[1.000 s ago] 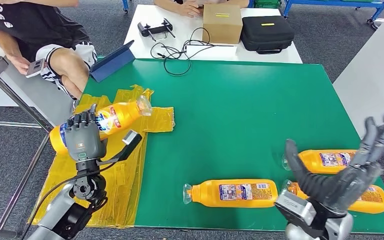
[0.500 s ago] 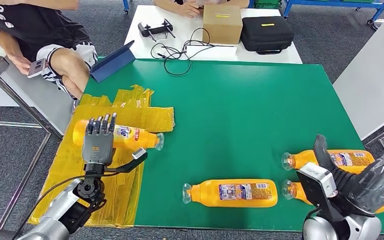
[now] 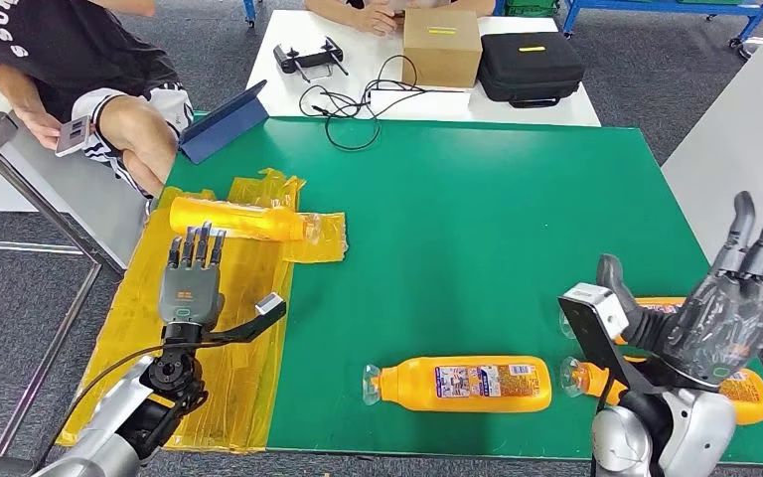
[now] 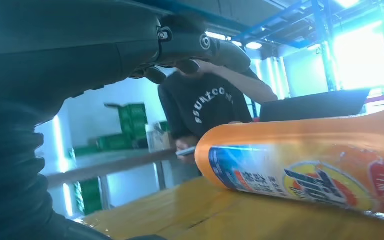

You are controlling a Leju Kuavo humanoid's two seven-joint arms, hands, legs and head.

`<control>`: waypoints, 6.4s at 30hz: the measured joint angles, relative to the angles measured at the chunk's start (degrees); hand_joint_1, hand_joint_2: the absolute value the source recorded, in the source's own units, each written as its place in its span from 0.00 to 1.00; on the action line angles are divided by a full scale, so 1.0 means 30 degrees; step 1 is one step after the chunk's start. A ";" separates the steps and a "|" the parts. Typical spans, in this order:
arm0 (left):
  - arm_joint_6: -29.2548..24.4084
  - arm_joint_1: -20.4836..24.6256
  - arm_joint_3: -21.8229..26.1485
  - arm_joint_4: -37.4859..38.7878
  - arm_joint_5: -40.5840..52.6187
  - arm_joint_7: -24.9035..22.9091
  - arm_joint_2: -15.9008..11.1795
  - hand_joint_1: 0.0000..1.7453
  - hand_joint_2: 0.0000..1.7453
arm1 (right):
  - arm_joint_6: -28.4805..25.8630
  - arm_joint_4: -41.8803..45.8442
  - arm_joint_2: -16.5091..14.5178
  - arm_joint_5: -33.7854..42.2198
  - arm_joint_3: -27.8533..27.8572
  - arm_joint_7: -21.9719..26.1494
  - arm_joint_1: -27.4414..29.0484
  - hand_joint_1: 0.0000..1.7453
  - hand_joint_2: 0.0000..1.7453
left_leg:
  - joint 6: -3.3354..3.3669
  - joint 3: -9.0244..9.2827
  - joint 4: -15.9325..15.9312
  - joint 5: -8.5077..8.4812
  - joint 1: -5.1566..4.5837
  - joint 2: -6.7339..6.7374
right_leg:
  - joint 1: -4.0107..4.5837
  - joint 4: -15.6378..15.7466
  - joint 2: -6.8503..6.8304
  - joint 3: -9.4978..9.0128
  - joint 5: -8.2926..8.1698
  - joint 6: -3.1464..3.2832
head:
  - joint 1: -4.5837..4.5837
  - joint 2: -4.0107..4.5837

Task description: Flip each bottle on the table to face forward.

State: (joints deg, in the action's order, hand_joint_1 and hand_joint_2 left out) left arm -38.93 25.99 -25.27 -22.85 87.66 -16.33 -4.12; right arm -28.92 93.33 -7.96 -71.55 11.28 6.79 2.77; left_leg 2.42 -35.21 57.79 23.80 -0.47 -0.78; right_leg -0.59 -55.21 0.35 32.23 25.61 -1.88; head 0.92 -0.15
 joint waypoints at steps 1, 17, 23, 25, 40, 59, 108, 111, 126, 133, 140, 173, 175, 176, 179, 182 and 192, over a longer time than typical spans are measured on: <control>-0.0157 -0.0061 0.0553 -0.0075 -0.0560 0.0985 0.0113 0.00 1.00 | 0.0480 -0.0190 0.0082 -0.0511 0.0000 -0.0387 -0.0072 0.00 0.00 | 0.0000 0.0000 0.0000 -0.0001 0.0000 -0.0001 | -0.0001 0.0000 0.0000 0.0000 0.0000 0.0000 | -0.0002 0.0000; 0.8272 -0.1870 0.9029 -0.7342 -1.7790 1.8590 0.3687 0.00 1.00 | 0.7636 -0.5504 0.2730 -0.0317 -0.0330 0.1894 -0.0871 0.00 1.00 | 0.0012 -0.0032 0.0005 0.0003 -0.0029 -0.0042 | -0.0013 0.0002 -0.0025 -0.0005 -0.0005 -0.0011 | 0.0004 0.0000; 0.7830 -0.1930 0.8552 -0.9200 -2.0290 1.8856 0.4209 0.00 1.00 | 0.9266 -0.8177 0.3794 0.2873 -0.3438 0.4785 -0.1833 0.00 1.00 | 0.0007 -0.0017 0.0005 -0.0002 0.0001 -0.0041 | 0.0010 0.0001 -0.0036 -0.0007 -0.0006 -0.0009 | 0.0004 0.0000; 0.7721 -0.1919 0.8331 -0.9461 -2.0495 1.8865 0.4246 0.00 1.00 | 0.9299 -0.8810 0.4046 0.3107 -0.4329 0.4901 -0.2037 0.00 1.00 | 0.0005 -0.0017 0.0005 -0.0007 0.0004 -0.0058 | 0.0013 0.0000 -0.0055 -0.0011 -0.0005 -0.0009 | 0.0002 0.0000; 0.7517 -0.1909 0.7820 -1.0022 -2.1170 1.8880 0.4257 0.00 1.00 | 0.9651 -1.0379 0.4808 0.4108 -0.6567 0.5902 -0.2565 0.00 1.00 | 0.0007 -0.0028 0.0005 -0.0006 -0.0007 -0.0059 | 0.0000 0.0000 -0.0058 -0.0012 -0.0004 -0.0010 | 0.0000 -0.0002; 0.7229 -0.1176 0.7363 -0.9561 -2.1100 1.8880 0.4315 0.00 1.00 | 1.0753 -0.6000 0.4063 0.4144 -0.9981 0.5784 0.1177 0.00 1.00 | 0.0010 -0.0031 0.0003 -0.0001 -0.0008 -0.0064 | -0.0006 0.0001 -0.0056 0.0000 0.0000 -0.0008 | -0.0002 0.0000; 0.7632 -0.0893 0.8793 -0.9067 -2.0076 1.8672 0.5166 0.00 1.00 | 0.9765 -1.3440 0.3264 -0.1574 -0.3617 0.1621 -0.1390 1.00 1.00 | 0.0015 0.0066 0.0004 -0.0003 -0.0009 -0.0051 | -0.0007 0.0010 -0.0050 -0.0093 -0.0002 -0.0011 | 0.0000 0.0000; 0.7586 -0.0948 0.8815 -0.9067 -2.0076 1.8721 0.5169 0.00 1.00 | 0.9386 -1.4051 0.3102 -0.1731 -0.3295 0.1654 -0.1841 1.00 1.00 | 0.0018 0.0083 0.0004 -0.0004 -0.0010 -0.0053 | -0.0007 0.0016 -0.0051 -0.0106 -0.0005 -0.0013 | 0.0000 0.0000; 0.8045 -0.1742 0.9029 -0.9885 -1.9748 1.8657 0.5353 0.00 1.00 | 0.7122 -1.3721 0.1266 0.0422 -0.1168 0.2459 -0.2956 1.00 1.00 | 0.0057 0.0058 0.0005 -0.0042 -0.0016 -0.0051 | -0.0007 0.0008 -0.0052 -0.0094 -0.0039 -0.0044 | 0.0004 0.0000; 0.9715 -0.2286 0.9048 -1.0789 -1.9815 1.7867 0.5439 0.00 1.00 | 0.4385 -1.2909 0.0505 0.3546 -0.0949 0.4386 -0.3176 1.00 1.00 | 0.0054 -0.0016 0.0004 -0.0039 -0.0011 -0.0048 | -0.0003 0.0002 -0.0053 -0.0032 -0.0033 -0.0044 | 0.0004 0.0000; 1.3492 -0.3644 0.8041 -1.2917 -2.0970 1.6355 0.5461 0.00 1.00 | 0.1223 -1.2300 -0.0197 0.7087 -0.2504 0.5326 -0.3628 1.00 1.00 | 0.0051 -0.0025 0.0003 -0.0036 -0.0010 -0.0045 | -0.0005 0.0003 -0.0047 -0.0009 -0.0026 -0.0041 | 0.0002 0.0000; 1.7453 -0.4593 0.0296 -1.6506 -2.7112 1.3545 0.5379 0.00 1.00 | -0.2903 -1.4086 -0.2818 0.9713 -1.0794 0.6803 -0.6322 1.00 1.00 | 0.0051 -0.0034 0.0001 -0.0040 -0.0006 -0.0048 | -0.0005 0.0002 -0.0051 0.0000 -0.0027 -0.0038 | -0.0002 -0.0002; 1.7312 -0.4525 0.0372 -1.6328 -2.7357 1.3672 0.5375 0.00 1.00 | -0.2976 -1.4721 -0.3022 0.9826 -1.1027 0.6897 -0.6515 1.00 1.00 | 0.0050 -0.0034 0.0001 -0.0040 -0.0007 -0.0039 | -0.0006 0.0002 -0.0047 0.0003 -0.0027 -0.0039 | 0.0002 0.0000; 1.7252 -0.4499 0.0437 -1.6219 -2.7541 1.3758 0.5373 0.00 1.00 | -0.3100 -1.5098 -0.3137 0.9881 -1.1167 0.6987 -0.6627 1.00 1.00 | 0.0050 -0.0034 0.0001 -0.0040 -0.0007 -0.0038 | -0.0006 0.0002 -0.0047 0.0005 -0.0027 -0.0039 | 0.0002 0.0000; 1.7182 -0.4435 0.0762 -1.5827 -2.8179 1.4011 0.5373 0.00 1.00 | -0.3495 -1.6236 -0.3481 1.0056 -1.1435 0.7352 -0.7008 1.00 1.00 | 0.0050 -0.0035 0.0001 -0.0040 -0.0006 -0.0044 | -0.0005 0.0002 -0.0048 0.0008 -0.0027 -0.0039 | 0.0004 -0.0002; 1.7132 -0.4173 0.1228 -1.5246 -2.8761 1.4175 0.5373 0.00 1.00 | -0.3639 -1.7381 -0.3754 1.0473 -1.1595 0.7912 -0.7384 1.00 1.00 | 0.0050 -0.0035 0.0001 -0.0040 -0.0003 -0.0039 | -0.0002 0.0002 -0.0047 0.0009 -0.0027 -0.0039 | 0.0000 -0.0002; 1.6865 -0.3494 0.2545 -1.3988 -2.9225 1.3876 0.5360 0.00 1.00 | -0.3750 -1.9402 -0.4055 1.0917 -1.4482 0.8622 -0.7704 1.00 1.00 | 0.0047 -0.0044 0.0001 -0.0041 -0.0001 -0.0040 | -0.0004 -0.0001 -0.0047 0.0017 -0.0026 -0.0038 | -0.0005 0.0000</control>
State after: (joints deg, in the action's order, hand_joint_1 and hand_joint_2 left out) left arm 11.66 15.51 -17.64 -64.82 -0.02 25.29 11.96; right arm -40.17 35.13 -20.12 -38.80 -32.17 32.65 -20.34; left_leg 2.56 -35.34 57.80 23.68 -0.47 -0.91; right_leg -0.60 -55.21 0.21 32.29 25.53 -2.00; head 0.90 -0.15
